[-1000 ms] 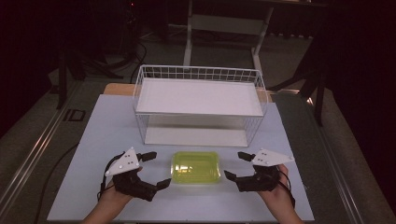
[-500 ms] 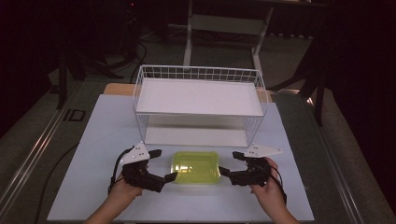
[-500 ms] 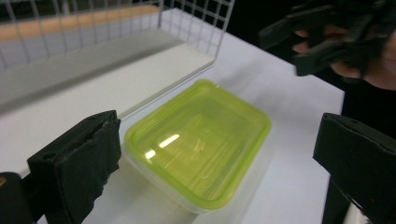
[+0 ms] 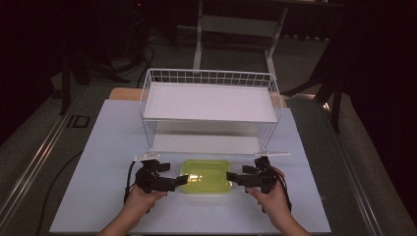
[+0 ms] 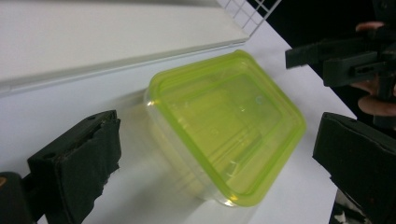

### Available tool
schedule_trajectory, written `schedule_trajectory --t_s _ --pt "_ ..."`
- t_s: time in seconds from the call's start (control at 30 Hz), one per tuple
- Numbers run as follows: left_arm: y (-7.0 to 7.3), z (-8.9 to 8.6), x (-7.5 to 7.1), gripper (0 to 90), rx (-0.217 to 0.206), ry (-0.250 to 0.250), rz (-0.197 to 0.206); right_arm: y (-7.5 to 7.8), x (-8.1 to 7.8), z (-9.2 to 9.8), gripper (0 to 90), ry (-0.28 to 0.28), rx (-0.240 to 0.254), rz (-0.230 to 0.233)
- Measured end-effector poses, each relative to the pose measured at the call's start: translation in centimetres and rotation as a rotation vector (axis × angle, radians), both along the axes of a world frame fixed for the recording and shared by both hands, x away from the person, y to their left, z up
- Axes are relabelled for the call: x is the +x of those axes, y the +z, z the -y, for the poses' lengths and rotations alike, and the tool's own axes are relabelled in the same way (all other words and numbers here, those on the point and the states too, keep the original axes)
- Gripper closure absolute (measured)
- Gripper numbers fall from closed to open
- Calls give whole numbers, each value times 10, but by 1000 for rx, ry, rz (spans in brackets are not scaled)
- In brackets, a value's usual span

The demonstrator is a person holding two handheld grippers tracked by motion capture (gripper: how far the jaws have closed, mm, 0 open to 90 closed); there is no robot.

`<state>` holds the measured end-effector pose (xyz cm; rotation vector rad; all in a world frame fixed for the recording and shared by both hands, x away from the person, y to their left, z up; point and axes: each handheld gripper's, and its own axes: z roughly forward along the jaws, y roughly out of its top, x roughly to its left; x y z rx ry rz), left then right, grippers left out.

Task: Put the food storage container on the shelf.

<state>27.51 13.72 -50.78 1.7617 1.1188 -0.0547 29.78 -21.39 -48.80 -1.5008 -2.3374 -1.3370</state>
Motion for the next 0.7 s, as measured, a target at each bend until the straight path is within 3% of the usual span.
schedule_trajectory --t_s 0.1,0.23,0.37,0.47,0.53,0.7 --pt "-6 0 2 17 -24 10 -70 -6 4 2 227 -19 27 -76" --pt "-10 2 3 134 -32 52 -137 -14 7 3 363 -40 35 -152" --pt "-13 6 4 231 -8 66 -172 -18 8 1 460 -47 32 -184" --pt "-15 7 5 370 28 84 -196 -20 10 -2 529 -50 27 -201" --pt "-18 5 6 482 19 87 -212 -21 11 -4 589 -54 22 -213" --pt "-21 5 8 602 -20 87 -244 -21 11 -8 711 -64 21 -212"
